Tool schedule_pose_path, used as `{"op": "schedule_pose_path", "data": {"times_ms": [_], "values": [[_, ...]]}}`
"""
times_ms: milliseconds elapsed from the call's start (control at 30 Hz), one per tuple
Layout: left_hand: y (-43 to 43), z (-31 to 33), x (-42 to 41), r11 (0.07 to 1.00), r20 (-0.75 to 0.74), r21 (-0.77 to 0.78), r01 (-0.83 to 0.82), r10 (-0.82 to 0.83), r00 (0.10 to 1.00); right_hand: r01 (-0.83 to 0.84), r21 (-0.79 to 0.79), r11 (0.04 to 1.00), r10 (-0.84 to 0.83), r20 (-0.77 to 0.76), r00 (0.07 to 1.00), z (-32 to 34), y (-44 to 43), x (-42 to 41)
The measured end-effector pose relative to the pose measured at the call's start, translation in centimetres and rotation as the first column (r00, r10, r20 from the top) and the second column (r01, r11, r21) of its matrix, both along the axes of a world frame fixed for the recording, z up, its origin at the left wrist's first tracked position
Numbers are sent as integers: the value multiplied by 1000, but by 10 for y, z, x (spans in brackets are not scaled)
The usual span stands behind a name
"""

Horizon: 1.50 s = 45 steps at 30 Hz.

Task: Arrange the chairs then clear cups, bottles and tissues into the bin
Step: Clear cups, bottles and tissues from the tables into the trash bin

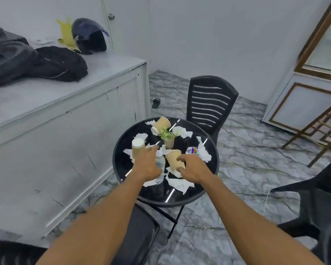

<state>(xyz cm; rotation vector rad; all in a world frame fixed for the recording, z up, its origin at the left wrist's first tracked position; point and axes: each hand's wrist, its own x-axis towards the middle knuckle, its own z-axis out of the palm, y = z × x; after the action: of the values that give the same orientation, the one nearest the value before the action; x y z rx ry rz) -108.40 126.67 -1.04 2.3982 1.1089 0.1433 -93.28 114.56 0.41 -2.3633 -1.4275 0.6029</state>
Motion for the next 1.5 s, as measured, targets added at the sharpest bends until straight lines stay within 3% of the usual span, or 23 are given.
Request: {"op": "schedule_pose_path", "data": {"times_ms": [200,433,600,733,933,1200,1333,1500], "values": [[21,-23,36,999,-92,-49,-4,0,996,-56,-71,996,53,-39,998,-23,30,34],[20,-28,50,990,-73,-59,-130,125,989,-192,-52,980,187,-93,978,-30,61,60],[15,-2,26,955,25,-58,-292,294,955,-341,-25,940,339,-60,939,-14,82,43],[12,42,-28,875,130,-55,-482,484,865,-487,36,873,488,-37,872,12,107,-7],[-23,110,-162,673,182,134,-727,704,686,-715,106,691,718,15,696,60,126,-140],[-152,177,-389,228,354,272,-935,880,318,-916,233,327,923,129,362,120,61,-403],[-242,167,-492,24,316,303,-953,941,124,-970,174,168,966,167,197,109,-5,-528],[-354,101,-575,-131,126,208,-969,986,-106,-998,-1,-66,995,71,-66,48,-99,-632]]}}
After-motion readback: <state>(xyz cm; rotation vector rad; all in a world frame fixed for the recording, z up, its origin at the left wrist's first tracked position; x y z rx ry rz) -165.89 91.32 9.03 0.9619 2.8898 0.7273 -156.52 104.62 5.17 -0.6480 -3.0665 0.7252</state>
